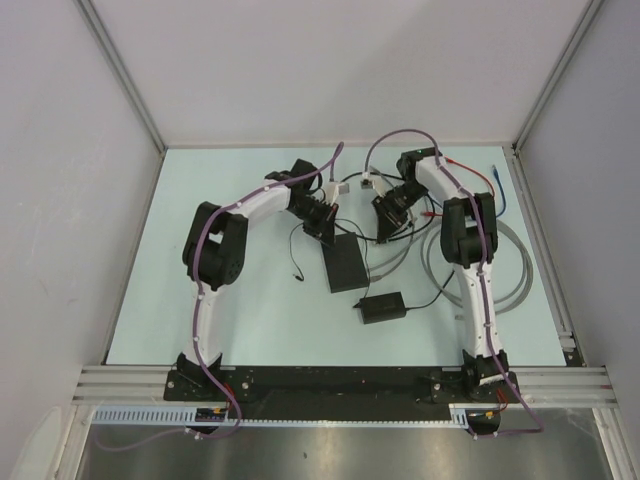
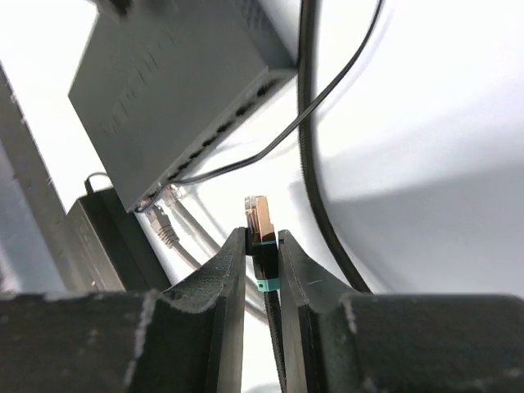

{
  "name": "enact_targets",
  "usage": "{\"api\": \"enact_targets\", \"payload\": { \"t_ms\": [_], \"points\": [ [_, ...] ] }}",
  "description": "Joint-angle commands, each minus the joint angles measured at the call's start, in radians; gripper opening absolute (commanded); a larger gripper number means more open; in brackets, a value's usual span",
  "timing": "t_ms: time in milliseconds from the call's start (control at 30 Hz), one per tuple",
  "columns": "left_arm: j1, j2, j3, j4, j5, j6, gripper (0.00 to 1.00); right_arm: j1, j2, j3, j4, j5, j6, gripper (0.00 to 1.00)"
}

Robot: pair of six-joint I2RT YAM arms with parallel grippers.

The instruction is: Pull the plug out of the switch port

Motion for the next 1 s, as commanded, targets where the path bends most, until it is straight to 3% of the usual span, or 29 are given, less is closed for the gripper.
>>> {"api": "enact_targets", "payload": {
  "t_ms": [0, 167, 400, 633, 867, 900, 933, 967],
  "points": [
    [0.002, -0.023, 0.079, 0.030, 0.076, -0.038, 0.00, -0.019, -0.156, 0.111, -0.062, 0.050, 0.081, 0.00],
    [0.005, -0.072, 0.064, 0.111, 0.135, -0.041, 0.00, -0.056, -0.214, 0.130, -0.039, 0.197, 0.161, 0.00],
    [0.038, -0.085, 0.056, 0.114, 0.207, -0.075, 0.01, -0.131, -0.207, 0.145, 0.054, 0.282, 0.252, 0.00],
    [0.045, -0.105, 0.050, 0.095, 0.096, -0.043, 0.00, -0.173, -0.162, 0.180, 0.114, 0.308, 0.318, 0.00],
    [0.045, -0.123, 0.050, -0.079, 0.053, 0.115, 0.00, -0.183, -0.141, 0.116, 0.214, 0.484, 0.347, 0.00],
    [0.045, -0.123, 0.050, -0.086, 0.050, 0.127, 0.01, -0.179, -0.142, 0.116, 0.221, 0.501, 0.350, 0.07],
    [0.045, -0.125, 0.050, -0.088, 0.050, 0.124, 0.01, -0.177, -0.144, 0.111, 0.229, 0.536, 0.364, 0.29],
    [0.045, -0.126, 0.053, -0.084, 0.050, 0.120, 0.02, -0.167, -0.150, 0.116, 0.240, 0.545, 0.370, 0.35]
  ]
}}
